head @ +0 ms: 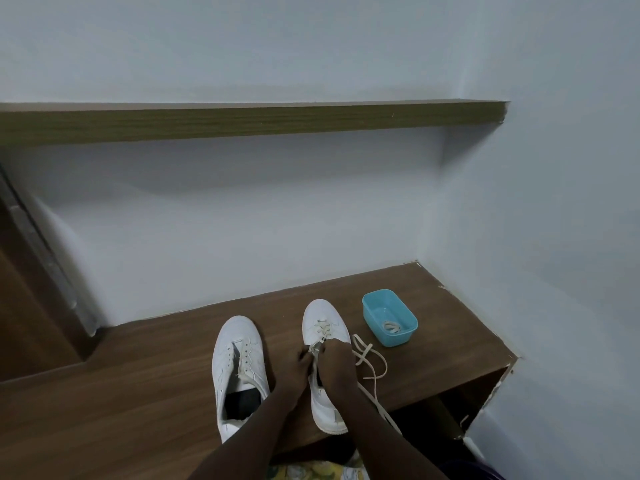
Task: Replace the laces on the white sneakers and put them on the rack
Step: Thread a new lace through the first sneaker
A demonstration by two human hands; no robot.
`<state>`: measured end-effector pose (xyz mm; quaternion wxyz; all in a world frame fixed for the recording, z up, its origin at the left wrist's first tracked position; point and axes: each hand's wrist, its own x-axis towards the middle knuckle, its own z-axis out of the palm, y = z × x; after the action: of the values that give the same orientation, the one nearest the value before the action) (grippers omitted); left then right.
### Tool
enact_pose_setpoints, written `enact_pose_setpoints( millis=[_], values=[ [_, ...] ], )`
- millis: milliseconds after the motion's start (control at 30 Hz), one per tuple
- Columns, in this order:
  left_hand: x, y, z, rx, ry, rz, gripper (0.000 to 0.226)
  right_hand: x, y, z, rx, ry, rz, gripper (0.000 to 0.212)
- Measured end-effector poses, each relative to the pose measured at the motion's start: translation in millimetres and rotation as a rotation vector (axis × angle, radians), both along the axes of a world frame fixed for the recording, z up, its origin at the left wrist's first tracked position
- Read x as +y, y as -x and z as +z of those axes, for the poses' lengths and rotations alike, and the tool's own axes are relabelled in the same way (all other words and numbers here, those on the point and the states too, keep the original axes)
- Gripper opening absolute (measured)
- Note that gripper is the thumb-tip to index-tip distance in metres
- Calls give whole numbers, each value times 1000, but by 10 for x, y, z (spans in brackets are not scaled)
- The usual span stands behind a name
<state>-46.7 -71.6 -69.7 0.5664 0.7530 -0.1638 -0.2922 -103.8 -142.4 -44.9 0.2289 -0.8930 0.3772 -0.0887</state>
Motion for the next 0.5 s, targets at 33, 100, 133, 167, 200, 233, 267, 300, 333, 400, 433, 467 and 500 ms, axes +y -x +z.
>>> enact_pose_setpoints(
  millis=[33, 100, 133, 167, 200, 233, 267, 300, 333, 400, 433, 467, 500],
  values=[
    [2, 7, -5, -7, 4, 9, 22, 14, 7, 0, 4, -11, 18, 32],
    [2, 20, -13, -34, 9, 33, 20, 24, 3, -32, 15, -11, 62, 33],
    [-9, 18, -30, -69, 6, 40, 20, 27, 4, -38, 22, 2, 80, 32],
    [-18, 18, -42, -111, -10, 44, 20, 28, 3, -36, 32, 26, 97, 32],
    [-24, 21, -56, -139, -24, 50, 19, 27, 3, -42, 32, 53, 112, 31],
    [-28, 21, -72, -149, -38, 58, 18, 31, 0, -42, 37, 69, 126, 31],
    [-36, 22, -82, -161, -43, 65, 18, 26, -8, -57, 44, 89, 140, 31],
    [-40, 11, -113, -164, -44, 71, 18, 28, -12, -48, 60, 102, 158, 32],
    [-34, 20, -107, -160, -30, 72, 17, 21, -16, -44, 72, 118, 179, 31],
    [-17, 40, -84, -108, 17, 104, 22, -20, -15, -29, 101, 159, 223, 25],
    [-6, 55, -47, -67, 34, 136, 29, -41, -9, -26, 109, 180, 240, 24],
    [6, 75, 17, -23, 47, 163, 34, -52, 1, -22, 110, 196, 251, 24],
    [12, 80, 66, 28, 63, 177, 34, -55, 14, -14, 106, 207, 255, 25]
  ],
)
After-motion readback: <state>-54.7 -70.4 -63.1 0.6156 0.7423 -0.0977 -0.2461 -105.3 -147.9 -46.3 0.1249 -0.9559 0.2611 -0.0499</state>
